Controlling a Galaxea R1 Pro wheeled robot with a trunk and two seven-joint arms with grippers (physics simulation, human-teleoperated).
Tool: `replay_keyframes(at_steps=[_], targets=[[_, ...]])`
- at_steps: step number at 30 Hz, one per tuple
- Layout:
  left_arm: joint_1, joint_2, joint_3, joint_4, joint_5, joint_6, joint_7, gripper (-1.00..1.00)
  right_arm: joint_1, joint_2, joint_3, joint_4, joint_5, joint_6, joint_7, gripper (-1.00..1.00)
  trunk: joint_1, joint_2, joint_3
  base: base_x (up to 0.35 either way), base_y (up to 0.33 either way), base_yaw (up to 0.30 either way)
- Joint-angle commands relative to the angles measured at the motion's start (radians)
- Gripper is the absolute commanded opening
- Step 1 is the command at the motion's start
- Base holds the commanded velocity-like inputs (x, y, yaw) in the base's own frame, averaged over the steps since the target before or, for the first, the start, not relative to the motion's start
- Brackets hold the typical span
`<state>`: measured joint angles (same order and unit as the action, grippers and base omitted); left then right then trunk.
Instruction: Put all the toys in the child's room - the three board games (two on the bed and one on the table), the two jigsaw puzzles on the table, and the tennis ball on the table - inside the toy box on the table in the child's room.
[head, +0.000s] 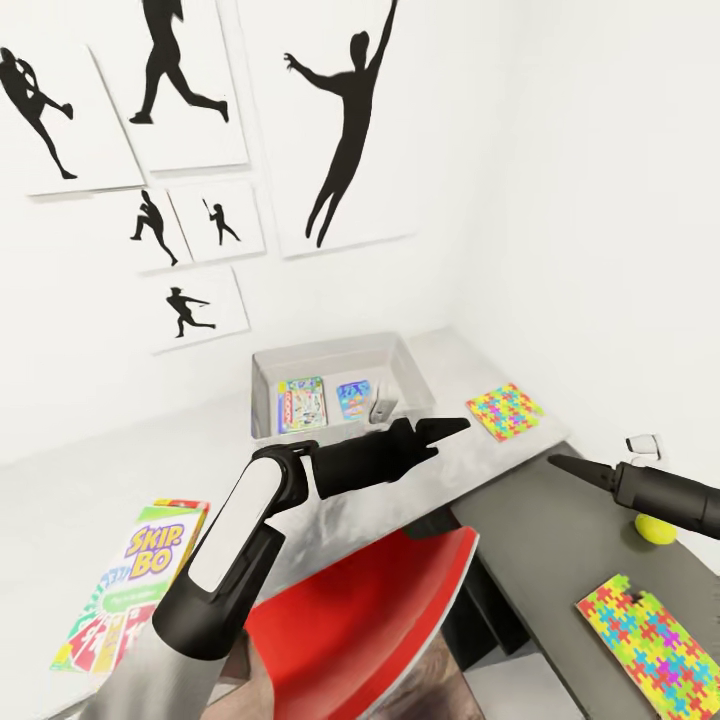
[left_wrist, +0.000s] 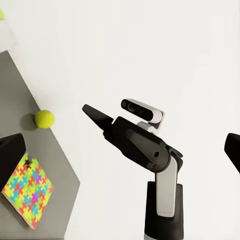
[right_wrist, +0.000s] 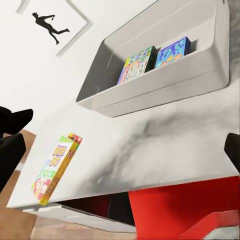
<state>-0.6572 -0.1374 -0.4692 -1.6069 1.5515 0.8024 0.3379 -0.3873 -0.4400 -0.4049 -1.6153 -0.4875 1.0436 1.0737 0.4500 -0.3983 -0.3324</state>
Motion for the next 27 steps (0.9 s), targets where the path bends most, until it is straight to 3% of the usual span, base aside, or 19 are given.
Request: replay_keyframes(at_steps=[1, 10, 27], targets=[[-0.001, 0.000, 0.000, -0.001, 0.010, 0.002, 0.010, 1.00, -0.001, 0.000, -0.001, 0.000, 0.003, 0.004, 0.005, 1.00, 0.000, -0.002, 0.000, -0.268, 0.000, 0.000], [0.000, -0.001, 0.000, -0.001, 0.010, 0.000, 0.010, 1.00, -0.001, 0.000, 0.000, 0.000, 0.003, 0.004, 0.005, 1.00, 0.000, -0.002, 0.014, -0.155, 0.000, 0.000], [-0.001, -0.001, 0.000, -0.001, 0.010, 0.000, 0.010, 1.00, -0.001, 0.000, 0.000, 0.000, 0.004, 0.004, 0.005, 1.00, 0.000, -0.002, 0.042, -0.027, 0.000, 0.000]])
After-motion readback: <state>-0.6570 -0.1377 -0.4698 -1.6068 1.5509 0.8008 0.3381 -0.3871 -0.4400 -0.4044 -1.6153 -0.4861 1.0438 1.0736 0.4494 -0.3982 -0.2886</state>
